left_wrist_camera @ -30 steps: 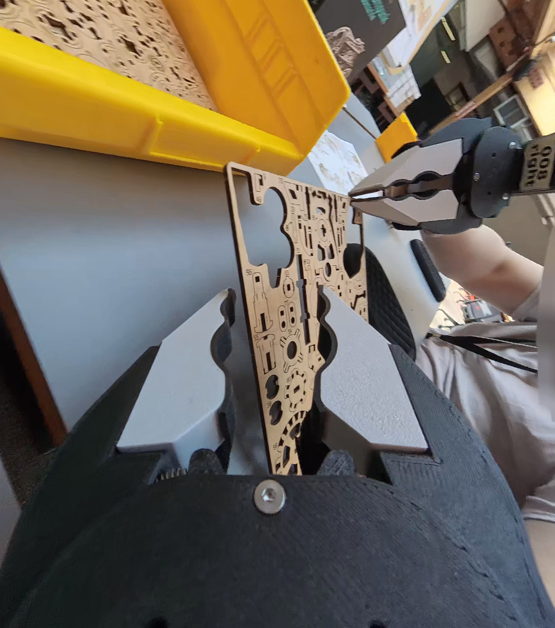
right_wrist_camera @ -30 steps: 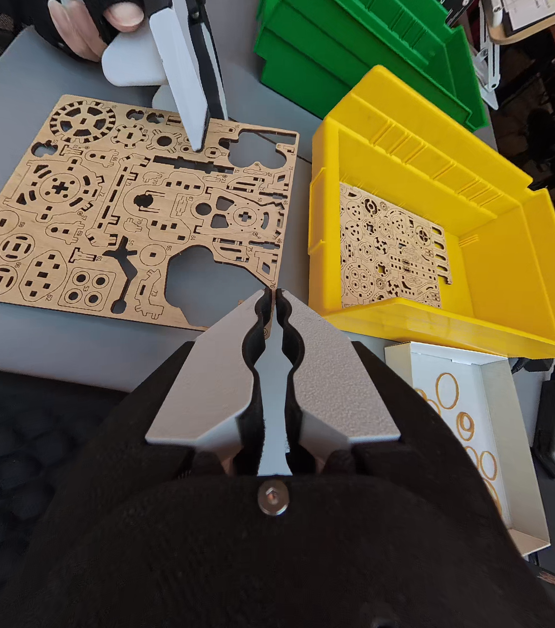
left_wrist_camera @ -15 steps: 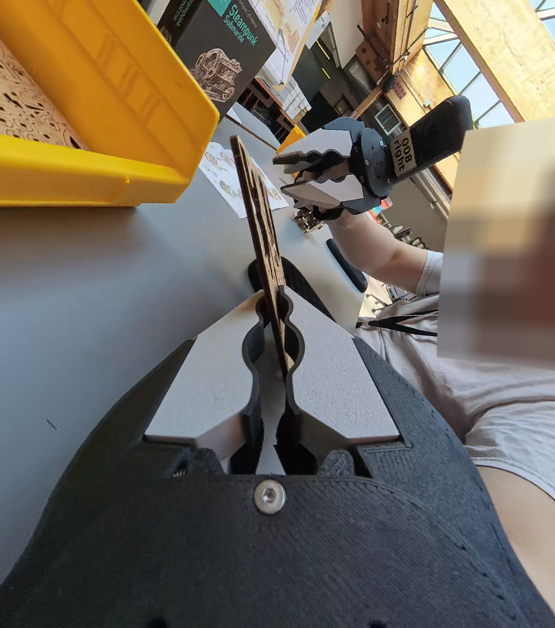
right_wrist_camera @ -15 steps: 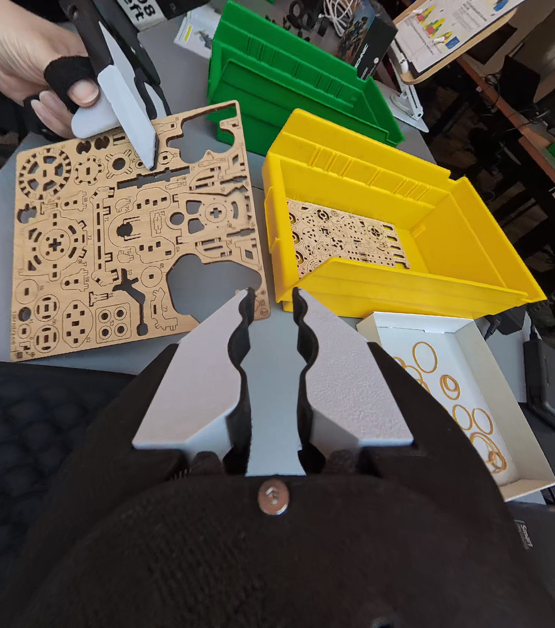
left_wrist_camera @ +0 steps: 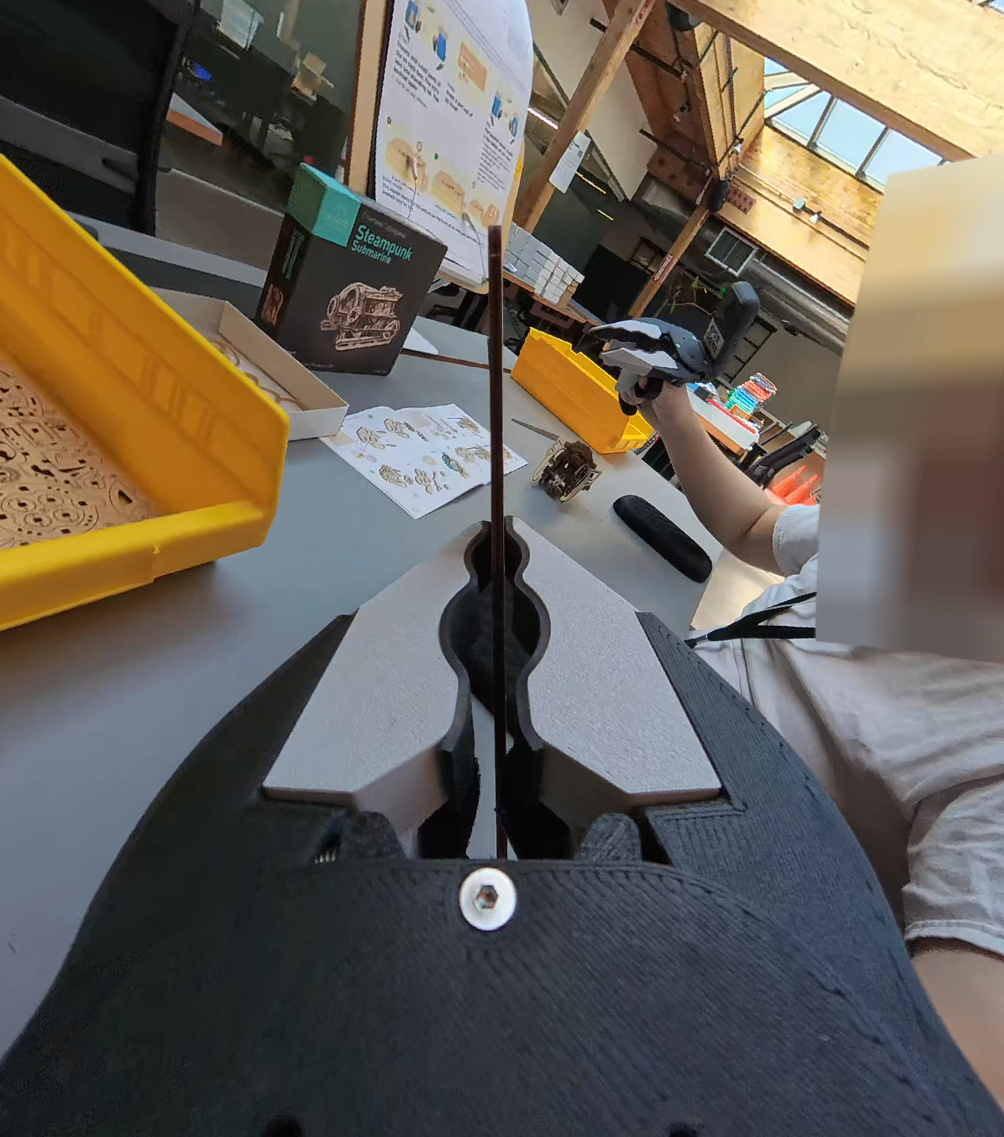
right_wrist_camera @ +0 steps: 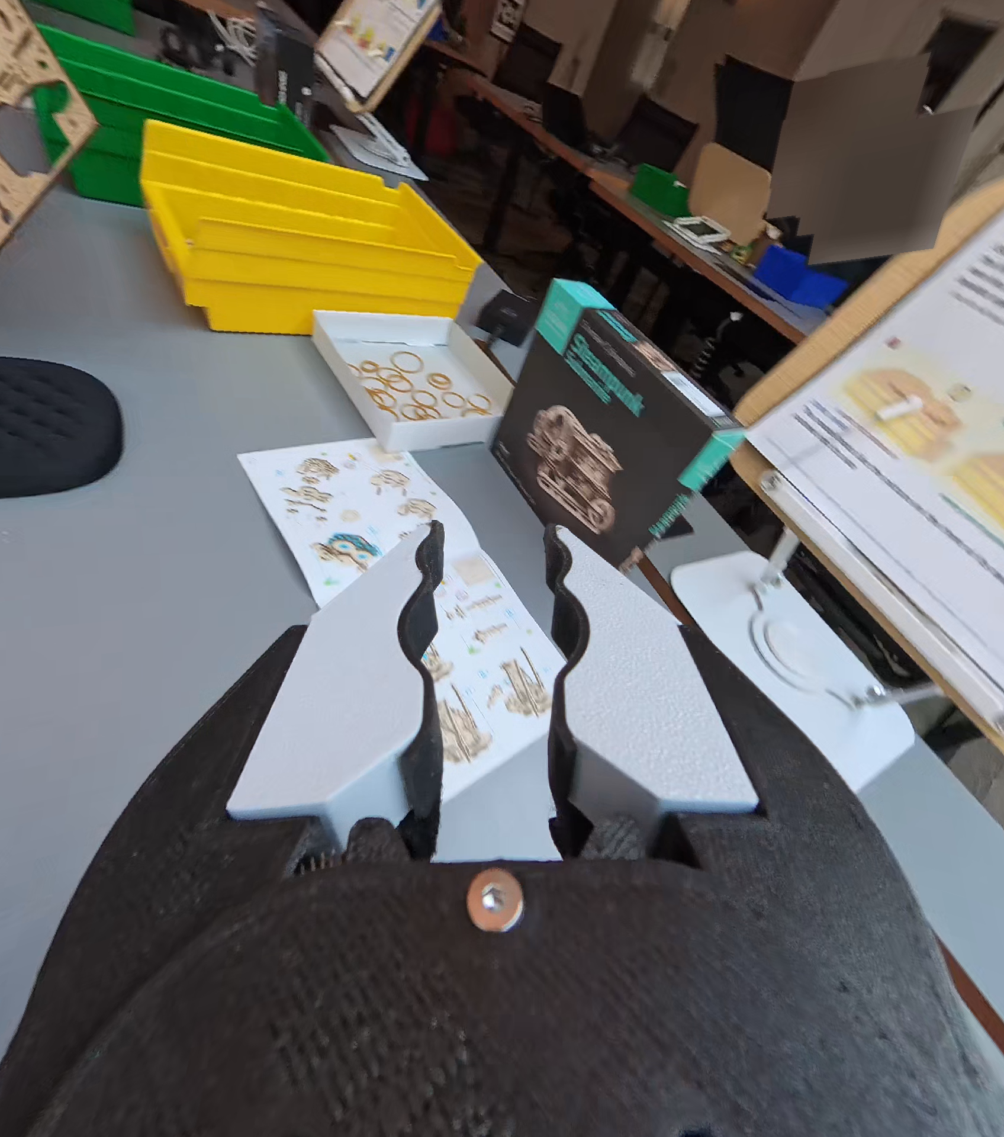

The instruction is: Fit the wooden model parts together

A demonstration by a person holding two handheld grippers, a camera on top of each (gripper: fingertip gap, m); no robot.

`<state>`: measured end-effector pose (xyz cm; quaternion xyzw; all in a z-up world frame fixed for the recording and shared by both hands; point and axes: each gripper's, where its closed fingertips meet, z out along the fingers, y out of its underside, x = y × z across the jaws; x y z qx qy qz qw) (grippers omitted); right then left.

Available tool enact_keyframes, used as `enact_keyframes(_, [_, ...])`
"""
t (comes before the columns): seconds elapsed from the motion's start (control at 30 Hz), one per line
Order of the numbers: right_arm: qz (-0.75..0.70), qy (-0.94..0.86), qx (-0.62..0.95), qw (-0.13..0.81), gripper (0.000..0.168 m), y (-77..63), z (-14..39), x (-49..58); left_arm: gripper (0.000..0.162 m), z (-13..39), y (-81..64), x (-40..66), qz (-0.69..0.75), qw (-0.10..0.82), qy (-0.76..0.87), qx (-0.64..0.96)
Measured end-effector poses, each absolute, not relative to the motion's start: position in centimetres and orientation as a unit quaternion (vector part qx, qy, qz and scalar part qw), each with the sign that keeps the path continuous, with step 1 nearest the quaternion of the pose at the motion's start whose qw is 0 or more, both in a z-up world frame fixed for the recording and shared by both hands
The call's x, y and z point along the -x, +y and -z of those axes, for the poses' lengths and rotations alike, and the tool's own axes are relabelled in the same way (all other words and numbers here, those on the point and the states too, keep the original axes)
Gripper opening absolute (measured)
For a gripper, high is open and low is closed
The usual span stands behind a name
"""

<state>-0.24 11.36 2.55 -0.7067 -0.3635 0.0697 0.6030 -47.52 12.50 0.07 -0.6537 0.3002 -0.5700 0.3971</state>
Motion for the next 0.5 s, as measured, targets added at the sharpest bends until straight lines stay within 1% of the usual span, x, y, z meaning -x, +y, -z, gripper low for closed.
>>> enact_keyframes(0.13, [-0.129,-0.279,0.719,0.623,0.029,9.3,-0.8,-6.5,0.001,-2.3,13.1,44.2,0.562,0.402,0.314,0.651])
enact_keyframes(0.17, [-0.139,-0.268,0.715,0.63,0.023,8.8,-0.1,-7.4,0.001,-2.9,13.2,42.9,0.564,0.401,0.317,0.649])
enact_keyframes(0.23, [-0.139,-0.265,0.706,0.642,0.0,8.3,1.6,-9.0,0.001,-4.2,13.4,39.8,0.574,0.398,0.322,0.64])
enact_keyframes(0.3, [-0.137,-0.254,0.701,0.652,0.0,8.4,3.2,-10.3,0.0,-5.5,13.6,36.0,0.588,0.396,0.33,0.623])
enact_keyframes(0.37, [-0.177,-0.262,0.707,0.632,0.0,8.5,5.0,-10.1,0.001,-6.7,13.7,31.9,0.612,0.391,0.334,0.6])
enact_keyframes(0.5, [-0.2,-0.245,0.716,0.623,0.0,9.1,6.4,-10.2,0.0,-7.3,15.0,24.2,0.692,0.346,0.286,0.566])
